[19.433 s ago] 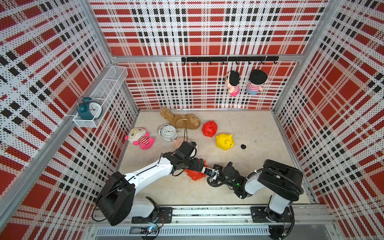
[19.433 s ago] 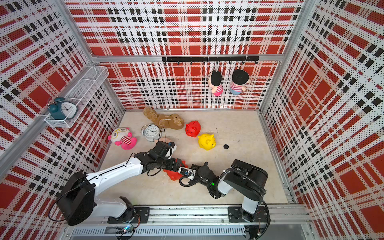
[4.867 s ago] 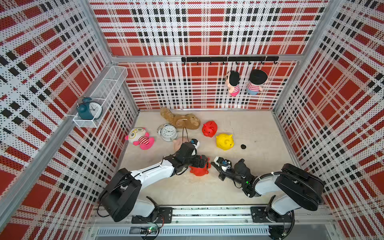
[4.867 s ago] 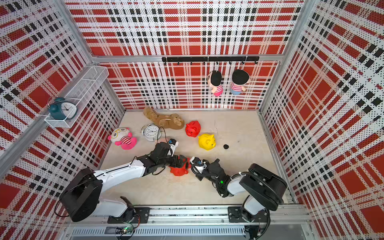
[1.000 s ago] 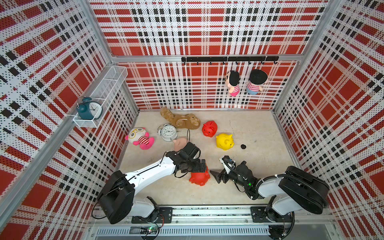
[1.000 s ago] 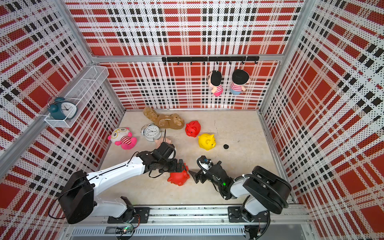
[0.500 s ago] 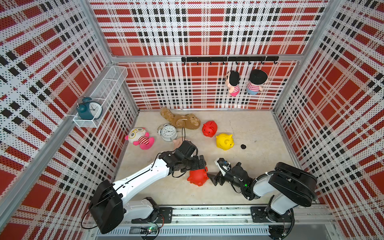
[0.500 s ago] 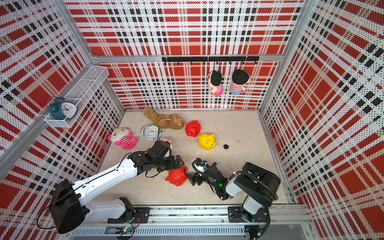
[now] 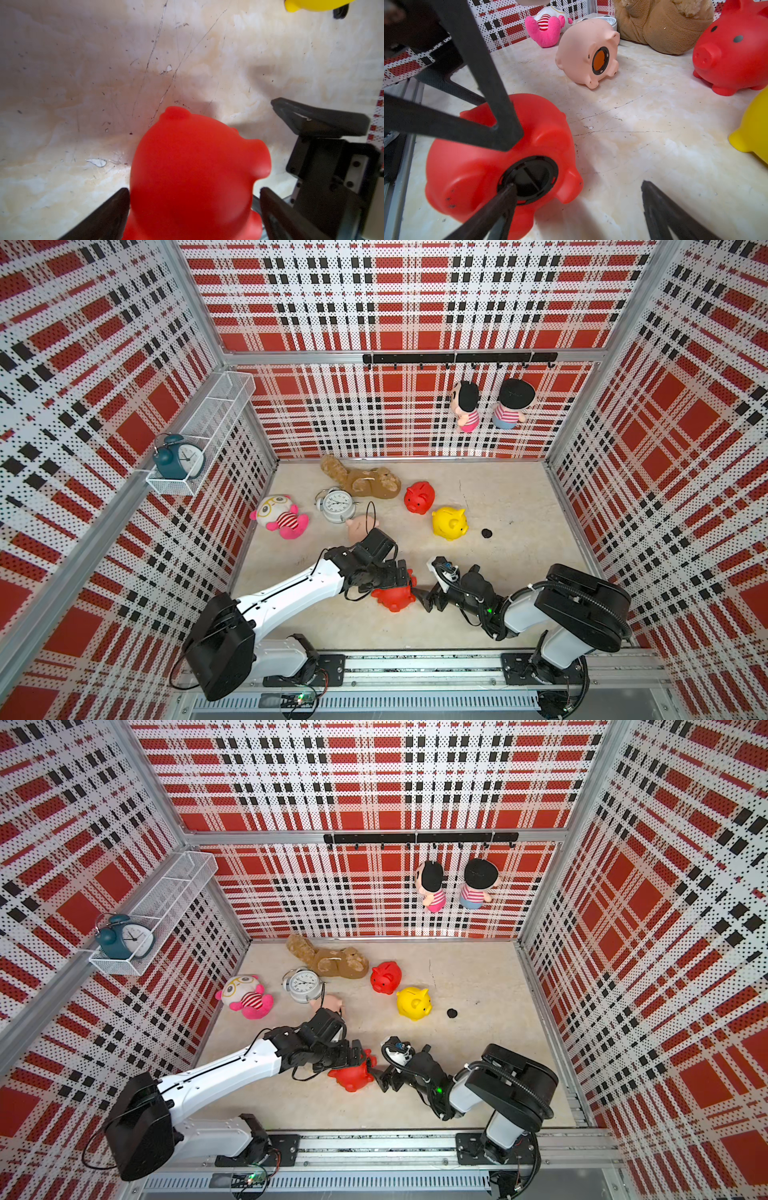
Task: Open piggy banks
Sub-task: Open the lid on the piggy bank.
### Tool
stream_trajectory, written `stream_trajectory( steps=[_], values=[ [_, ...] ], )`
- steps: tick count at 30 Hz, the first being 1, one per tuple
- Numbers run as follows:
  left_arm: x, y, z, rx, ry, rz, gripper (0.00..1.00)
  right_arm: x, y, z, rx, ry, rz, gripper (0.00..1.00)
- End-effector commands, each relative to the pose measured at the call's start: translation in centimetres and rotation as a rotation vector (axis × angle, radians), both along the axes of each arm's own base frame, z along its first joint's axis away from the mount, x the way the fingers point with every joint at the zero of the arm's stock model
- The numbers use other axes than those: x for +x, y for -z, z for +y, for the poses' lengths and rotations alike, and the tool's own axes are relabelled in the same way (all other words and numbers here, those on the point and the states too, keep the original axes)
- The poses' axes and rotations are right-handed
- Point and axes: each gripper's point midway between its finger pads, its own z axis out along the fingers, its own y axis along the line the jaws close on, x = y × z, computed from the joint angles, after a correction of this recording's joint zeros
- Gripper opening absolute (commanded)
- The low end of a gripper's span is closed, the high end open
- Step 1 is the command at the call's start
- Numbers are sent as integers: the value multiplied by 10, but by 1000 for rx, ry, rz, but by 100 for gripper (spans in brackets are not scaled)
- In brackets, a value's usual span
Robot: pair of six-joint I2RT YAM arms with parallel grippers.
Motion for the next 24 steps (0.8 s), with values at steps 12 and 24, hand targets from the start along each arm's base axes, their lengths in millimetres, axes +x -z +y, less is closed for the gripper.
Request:
stream_trajectory(
  steps=[12, 24],
  values=[
    [-18, 55, 8, 99, 160, 85, 99, -5, -24, -6, 54, -3, -100, 95],
    [-8, 55, 9, 136, 240, 43, 99, 4, -18, -23, 49, -4, -101, 67]
  ],
)
